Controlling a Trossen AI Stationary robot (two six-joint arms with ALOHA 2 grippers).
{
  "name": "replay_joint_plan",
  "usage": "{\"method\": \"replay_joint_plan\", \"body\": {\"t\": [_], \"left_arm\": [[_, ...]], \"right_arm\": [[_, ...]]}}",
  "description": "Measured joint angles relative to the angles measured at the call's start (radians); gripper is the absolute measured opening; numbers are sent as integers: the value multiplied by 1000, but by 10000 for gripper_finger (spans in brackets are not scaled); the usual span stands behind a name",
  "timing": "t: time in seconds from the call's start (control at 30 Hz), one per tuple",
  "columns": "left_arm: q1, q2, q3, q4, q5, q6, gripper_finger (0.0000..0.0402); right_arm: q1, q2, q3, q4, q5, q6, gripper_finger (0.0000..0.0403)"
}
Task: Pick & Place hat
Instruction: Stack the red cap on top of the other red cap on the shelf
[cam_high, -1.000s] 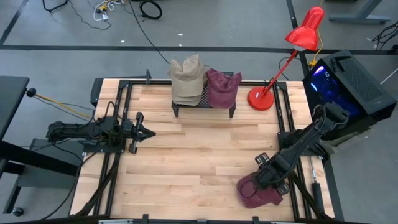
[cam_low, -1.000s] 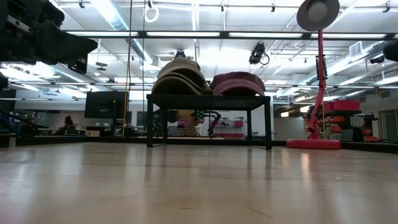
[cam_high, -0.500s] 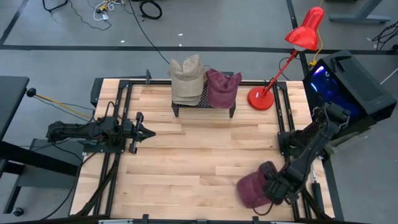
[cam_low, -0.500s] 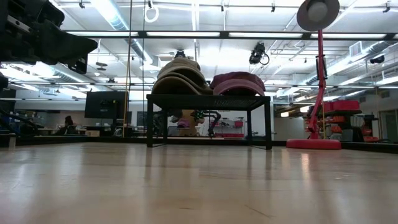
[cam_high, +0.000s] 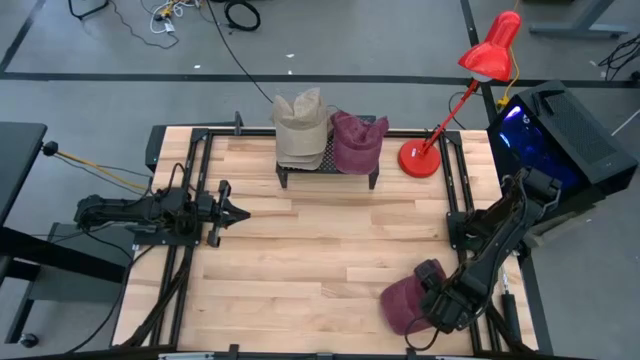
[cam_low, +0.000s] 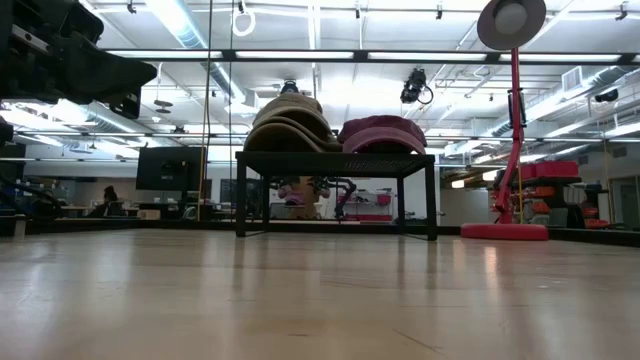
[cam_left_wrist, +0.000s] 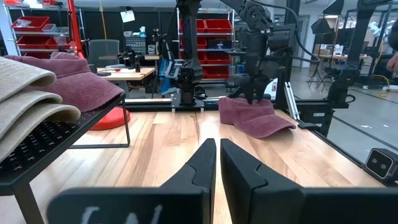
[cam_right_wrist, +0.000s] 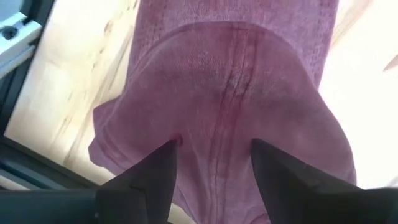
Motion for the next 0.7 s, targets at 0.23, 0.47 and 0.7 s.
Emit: {"method": "replay_joint_plan", "body": {"t": [0.23,0.47,0.7], "left_arm": [[0,0,0,0,0,0,30],[0,0,0,0,0,0,30],[0,0,0,0,0,0,30]], "right_arm": [[0,39,0,2,1,-2,205],[0,57,0,2,1,-7,166],[1,57,0,0,-21,-8,84]]}}
